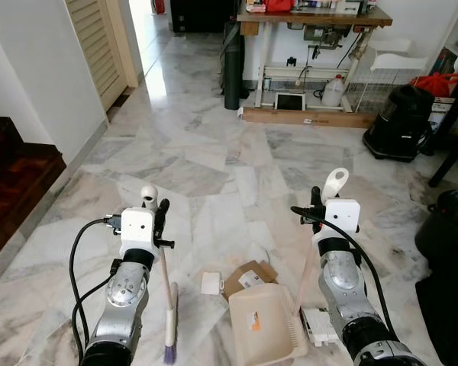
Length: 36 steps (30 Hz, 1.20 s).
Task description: Sweep floor
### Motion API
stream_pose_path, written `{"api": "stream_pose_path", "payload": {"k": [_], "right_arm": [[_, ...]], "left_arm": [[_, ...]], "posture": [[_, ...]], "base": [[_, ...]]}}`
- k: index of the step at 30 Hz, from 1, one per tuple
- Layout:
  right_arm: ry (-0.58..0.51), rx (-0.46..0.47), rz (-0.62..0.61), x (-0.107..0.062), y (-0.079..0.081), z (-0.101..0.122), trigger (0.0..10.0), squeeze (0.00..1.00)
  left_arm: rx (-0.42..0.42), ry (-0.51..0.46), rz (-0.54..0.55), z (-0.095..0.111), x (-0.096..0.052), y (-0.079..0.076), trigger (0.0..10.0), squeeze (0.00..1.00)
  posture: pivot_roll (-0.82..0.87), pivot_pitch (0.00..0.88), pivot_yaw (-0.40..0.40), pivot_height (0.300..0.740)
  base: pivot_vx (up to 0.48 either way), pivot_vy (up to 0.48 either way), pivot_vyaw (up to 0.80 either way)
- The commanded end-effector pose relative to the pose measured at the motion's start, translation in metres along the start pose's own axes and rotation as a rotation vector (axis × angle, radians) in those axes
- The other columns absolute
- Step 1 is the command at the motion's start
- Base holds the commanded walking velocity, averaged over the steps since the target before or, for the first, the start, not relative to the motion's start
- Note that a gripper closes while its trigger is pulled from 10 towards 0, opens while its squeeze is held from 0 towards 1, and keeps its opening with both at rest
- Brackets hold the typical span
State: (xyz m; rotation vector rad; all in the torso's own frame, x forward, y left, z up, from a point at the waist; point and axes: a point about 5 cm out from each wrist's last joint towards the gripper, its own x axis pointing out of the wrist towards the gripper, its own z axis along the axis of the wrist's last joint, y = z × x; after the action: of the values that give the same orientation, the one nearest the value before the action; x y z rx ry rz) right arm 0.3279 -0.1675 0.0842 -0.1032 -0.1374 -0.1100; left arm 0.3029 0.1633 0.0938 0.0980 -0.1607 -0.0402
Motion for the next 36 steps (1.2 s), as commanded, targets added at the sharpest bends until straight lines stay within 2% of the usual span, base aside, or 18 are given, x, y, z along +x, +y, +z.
{"api": "stream_pose_path", "payload": {"k": [1,9,21,26,36], "right_arm": [[-0.037,0.018,0.0,0.005,0.0022,0.0089,10.0,0.0],[-0.05,0.017,0.002,0.0058,0.0044,0.011,10.0,0.0],[-0.042,0.025,-0.003,0.0047,0.004,0.0092,10.0,0.0],[-0.038,0.031,-0.008,0.0049,0.0046,0.0091,10.0,0.0],[-0.037,0.032,-0.015,0.0046,0.0046,0.0087,10.0,0.0]], "left_arm": [[0.004,-0.029,-0.001,0.006,0.0038,0.002,10.0,0.0],[0.004,-0.029,-0.004,0.0065,0.0046,0.0023,10.0,0.0],[0.006,-0.029,-0.007,0.007,0.0049,0.0029,10.0,0.0],[0.008,-0.029,-0.007,0.0071,0.005,0.0036,10.0,0.0],[0.009,-0.031,-0.011,0.0079,0.0057,0.0038,10.0,0.0]], "posture": [[0.11,0.0,0.013,0.74],[0.12,0.0,0.017,0.74],[0.12,0.0,0.02,0.74],[0.12,0.0,0.023,0.74],[0.12,0.0,0.027,0.74]], "base": [[0.0,0.311,-0.79],[0.0,0.312,-0.09],[0.0,0.312,-0.75],[0.0,0.313,0.0],[0.0,0.315,-0.75]]}}
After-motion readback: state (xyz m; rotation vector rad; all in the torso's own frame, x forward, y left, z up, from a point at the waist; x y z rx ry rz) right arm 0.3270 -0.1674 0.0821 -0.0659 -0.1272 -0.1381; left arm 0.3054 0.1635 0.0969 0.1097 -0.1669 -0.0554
